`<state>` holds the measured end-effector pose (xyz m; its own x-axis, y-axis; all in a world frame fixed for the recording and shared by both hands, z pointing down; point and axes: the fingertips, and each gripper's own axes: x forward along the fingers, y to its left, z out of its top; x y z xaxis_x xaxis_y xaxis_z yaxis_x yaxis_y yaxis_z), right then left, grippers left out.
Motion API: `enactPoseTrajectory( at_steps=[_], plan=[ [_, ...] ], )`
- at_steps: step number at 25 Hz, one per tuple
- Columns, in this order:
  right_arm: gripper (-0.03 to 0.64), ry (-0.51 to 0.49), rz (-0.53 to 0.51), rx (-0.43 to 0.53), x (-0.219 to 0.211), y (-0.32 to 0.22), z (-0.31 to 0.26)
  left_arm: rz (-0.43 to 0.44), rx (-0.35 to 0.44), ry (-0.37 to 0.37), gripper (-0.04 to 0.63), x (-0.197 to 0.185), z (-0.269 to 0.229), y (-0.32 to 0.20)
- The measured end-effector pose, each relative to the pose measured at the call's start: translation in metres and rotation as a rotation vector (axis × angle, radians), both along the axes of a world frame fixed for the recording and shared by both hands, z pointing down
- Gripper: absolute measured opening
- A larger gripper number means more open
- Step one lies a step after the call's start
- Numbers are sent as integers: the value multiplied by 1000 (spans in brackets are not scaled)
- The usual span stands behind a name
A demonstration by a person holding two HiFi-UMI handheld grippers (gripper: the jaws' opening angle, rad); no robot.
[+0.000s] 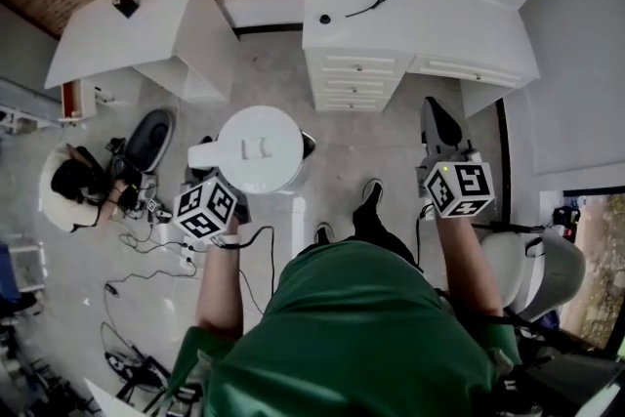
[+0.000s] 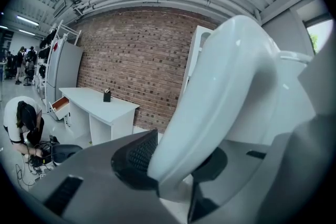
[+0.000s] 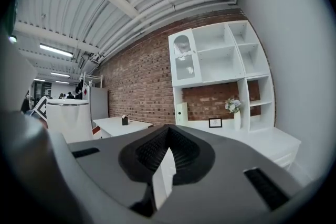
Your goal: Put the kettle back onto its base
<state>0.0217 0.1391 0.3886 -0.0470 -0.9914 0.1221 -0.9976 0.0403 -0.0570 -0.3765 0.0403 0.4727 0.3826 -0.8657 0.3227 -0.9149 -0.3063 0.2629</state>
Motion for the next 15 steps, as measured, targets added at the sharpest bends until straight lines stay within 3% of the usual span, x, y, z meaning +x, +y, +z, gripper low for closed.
enactPoseTrajectory(
  at_steps=[8,15],
  plan=[
    [12,7,-113,62,68,-92,-29,-110,36,9,133,60,-32,-57],
    [12,5,-193,87,117,-139,-38,-164,49,-6,133,118,-42,-81]
  ],
)
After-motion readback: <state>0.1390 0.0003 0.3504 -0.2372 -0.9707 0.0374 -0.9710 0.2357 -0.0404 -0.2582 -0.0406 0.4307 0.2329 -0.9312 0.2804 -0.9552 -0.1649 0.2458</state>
